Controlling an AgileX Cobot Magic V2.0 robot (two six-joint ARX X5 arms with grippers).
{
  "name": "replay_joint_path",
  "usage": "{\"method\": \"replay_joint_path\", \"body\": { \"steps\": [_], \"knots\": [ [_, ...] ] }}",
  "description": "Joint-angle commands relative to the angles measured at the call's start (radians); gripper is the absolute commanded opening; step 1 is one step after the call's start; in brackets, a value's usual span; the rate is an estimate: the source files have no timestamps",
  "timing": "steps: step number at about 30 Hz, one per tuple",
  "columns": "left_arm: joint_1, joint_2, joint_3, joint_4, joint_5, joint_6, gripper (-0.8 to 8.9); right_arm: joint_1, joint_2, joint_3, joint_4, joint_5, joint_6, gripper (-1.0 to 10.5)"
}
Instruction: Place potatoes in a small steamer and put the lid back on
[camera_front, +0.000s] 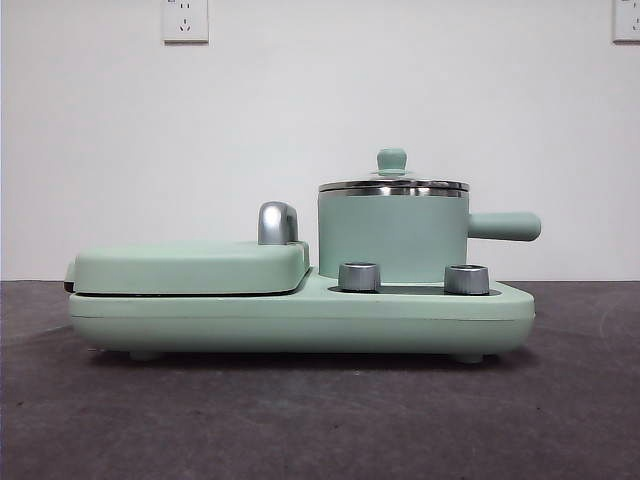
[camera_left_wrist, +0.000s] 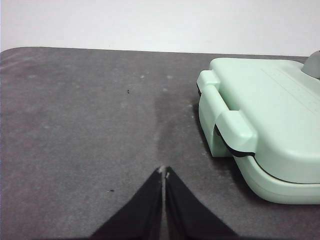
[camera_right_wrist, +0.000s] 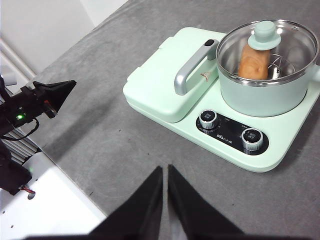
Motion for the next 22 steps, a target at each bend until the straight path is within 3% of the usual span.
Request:
{"method": "replay_joint_path", "body": {
  "steps": [1, 9, 12, 16, 22],
  "knots": [
    [0.001, -0.001, -0.02, -0.007, -0.002, 0.011, 0.05, 0.006, 0.005, 0.013, 0.011, -0.001, -0.008, 0.1],
    [0.001, -0.001, -0.02, -0.007, -0.002, 0.011, 0.05, 0.006, 0.004, 0.01, 0.013, 0.0, -0.013, 0.1],
    [0.001, -0.001, -0.02, -0.007, -0.002, 0.011, 0.05, -0.06, -0.006, -0.011, 0.042, 0.032, -0.041, 0.1],
    [0.001, -0.001, -0.02, -0.007, -0.002, 0.011, 0.05, -0.222, -0.096, -0.189, 0.243, 0.025, -0.121, 0.1],
    [0.001, -0.001, -0.02, -0.007, -0.002, 0.011, 0.05, -0.443, -0.338, -0.623, 0.663, 0.076, -0.182, 0.1]
  ]
}}
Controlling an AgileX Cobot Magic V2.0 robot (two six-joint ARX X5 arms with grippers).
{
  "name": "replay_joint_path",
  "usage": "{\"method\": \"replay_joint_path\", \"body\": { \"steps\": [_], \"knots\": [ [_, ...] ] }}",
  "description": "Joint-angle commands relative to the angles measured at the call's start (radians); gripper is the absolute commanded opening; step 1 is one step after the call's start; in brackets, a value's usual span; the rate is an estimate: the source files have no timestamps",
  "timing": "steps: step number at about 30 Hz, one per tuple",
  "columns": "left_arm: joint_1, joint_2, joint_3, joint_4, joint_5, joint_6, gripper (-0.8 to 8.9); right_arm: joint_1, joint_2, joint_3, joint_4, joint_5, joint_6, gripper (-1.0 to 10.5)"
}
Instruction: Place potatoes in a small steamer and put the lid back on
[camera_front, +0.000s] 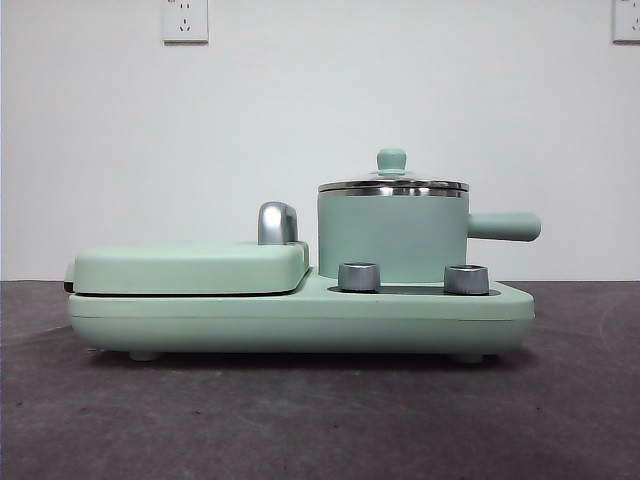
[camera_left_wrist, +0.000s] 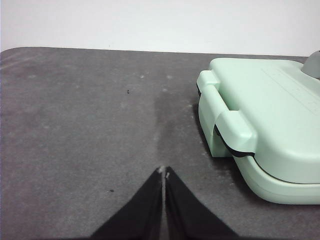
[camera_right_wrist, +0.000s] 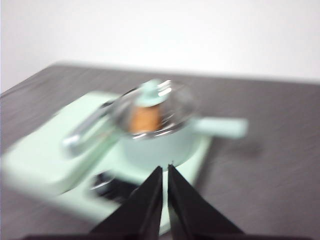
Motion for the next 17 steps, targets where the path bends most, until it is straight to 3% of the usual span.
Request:
{"method": "replay_joint_path", "body": {
  "steps": [1, 7, 17],
  "knots": [
    [0.001, -0.001, -0.019, -0.007, -0.002, 0.01, 0.05, -0.067, -0.098, -0.181, 0.161, 0.052, -0.055, 0.1],
    [0.001, -0.001, -0.019, -0.007, -0.002, 0.01, 0.05, -0.149, -0.267, -0.417, 0.204, 0.169, -0.076, 0.1],
    [0.001, -0.001, -0.019, -0.008, -0.002, 0.01, 0.05, -0.188, -0.33, -0.575, 0.232, 0.171, -0.075, 0.1]
  ]
}}
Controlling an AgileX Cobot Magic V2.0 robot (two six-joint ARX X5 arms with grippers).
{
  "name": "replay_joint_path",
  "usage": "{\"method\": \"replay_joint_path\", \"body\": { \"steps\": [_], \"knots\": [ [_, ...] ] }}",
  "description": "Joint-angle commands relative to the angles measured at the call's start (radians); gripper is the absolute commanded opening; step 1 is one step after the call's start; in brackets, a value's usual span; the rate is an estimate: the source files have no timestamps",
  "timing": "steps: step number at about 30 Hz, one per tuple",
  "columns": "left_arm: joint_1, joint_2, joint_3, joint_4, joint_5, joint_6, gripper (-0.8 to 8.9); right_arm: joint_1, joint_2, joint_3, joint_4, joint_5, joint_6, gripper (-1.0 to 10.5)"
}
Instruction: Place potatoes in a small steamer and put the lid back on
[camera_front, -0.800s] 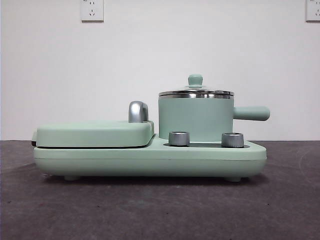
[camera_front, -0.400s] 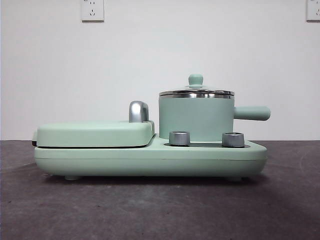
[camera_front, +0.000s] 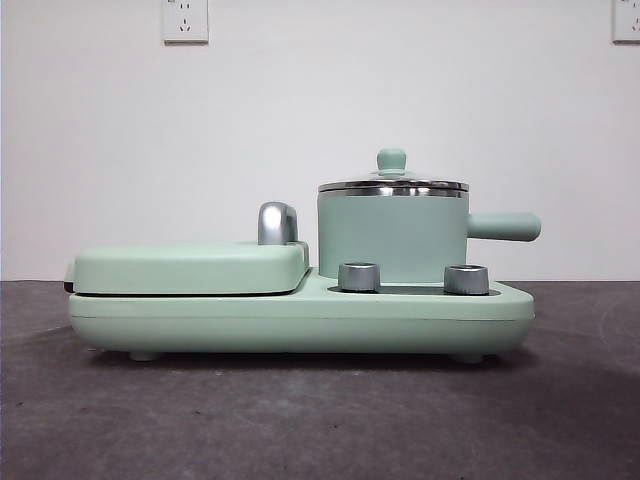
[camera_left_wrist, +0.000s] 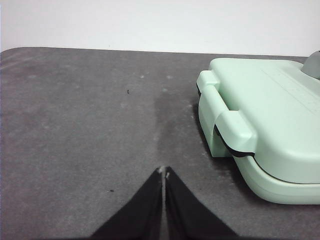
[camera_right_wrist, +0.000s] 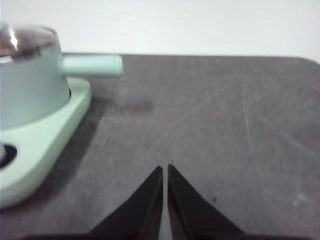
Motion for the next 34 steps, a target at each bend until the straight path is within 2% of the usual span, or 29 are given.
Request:
{"method": "replay_joint_path", "body": {
  "steps": [1, 7, 34],
  "knots": [
    [0.001, -0.001, -0.019, -0.008, -0.002, 0.011, 0.05, -0.002, -0.002, -0.034, 0.016, 0.003, -0.004, 0.1],
    [0.001, -0.001, -0.019, -0.008, -0.002, 0.01, 0.05, -0.008, -0.002, -0.047, 0.043, 0.026, 0.002, 0.1],
    [0.001, -0.001, -0.019, -0.008, -0.002, 0.01, 0.05, -0.008, -0.002, -0.046, 0.064, 0.023, 0.002, 0.1]
  ]
}}
